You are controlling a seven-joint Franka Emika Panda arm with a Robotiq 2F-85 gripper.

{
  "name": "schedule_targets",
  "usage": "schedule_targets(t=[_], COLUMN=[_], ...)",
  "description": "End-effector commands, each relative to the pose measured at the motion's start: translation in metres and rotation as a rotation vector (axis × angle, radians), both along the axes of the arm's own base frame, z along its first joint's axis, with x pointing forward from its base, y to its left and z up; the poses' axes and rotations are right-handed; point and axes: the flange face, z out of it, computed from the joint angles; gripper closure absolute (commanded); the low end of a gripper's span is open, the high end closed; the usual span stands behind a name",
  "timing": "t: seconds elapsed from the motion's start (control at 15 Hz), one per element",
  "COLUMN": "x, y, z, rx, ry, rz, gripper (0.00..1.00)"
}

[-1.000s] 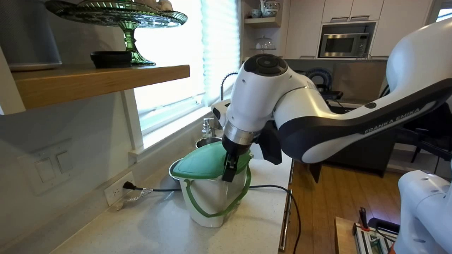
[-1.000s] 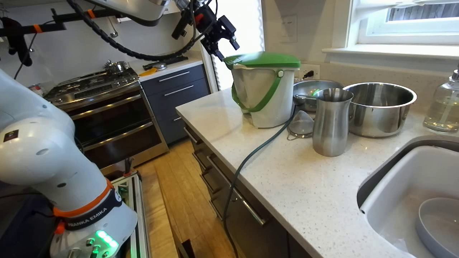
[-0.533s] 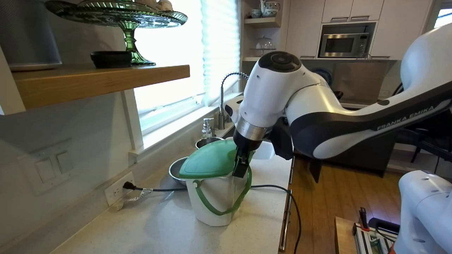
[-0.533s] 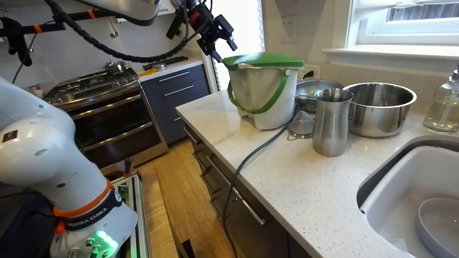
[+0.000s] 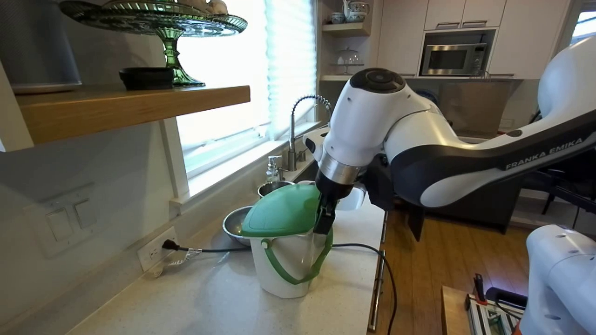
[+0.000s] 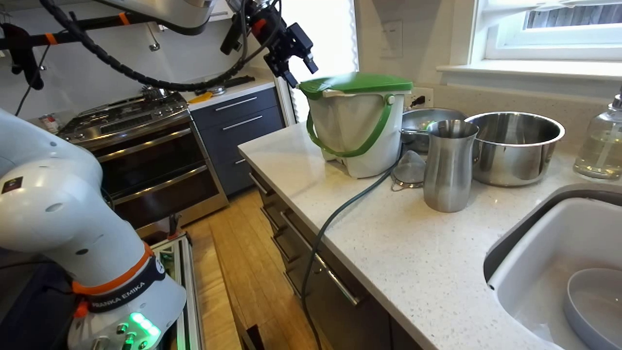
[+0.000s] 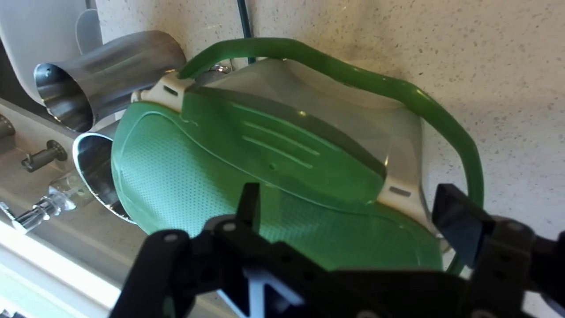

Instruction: Move the bin to the right

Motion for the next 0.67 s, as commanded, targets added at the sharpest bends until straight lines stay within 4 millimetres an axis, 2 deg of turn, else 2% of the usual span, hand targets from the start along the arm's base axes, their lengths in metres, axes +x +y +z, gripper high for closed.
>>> schedule_targets(t=[0.0,0.27,0.6], x=[-0.009,-0.021,-0.044], y=[-0.004,-0.011,-0.047], z=[0.015,0.048,0.101], rx=[0.065,0.173,0.245], ry=[0.0,-0.009,0.018], rz=[-0.031,-0.021,-0.064], gripper=[0.0,0.0,0.0])
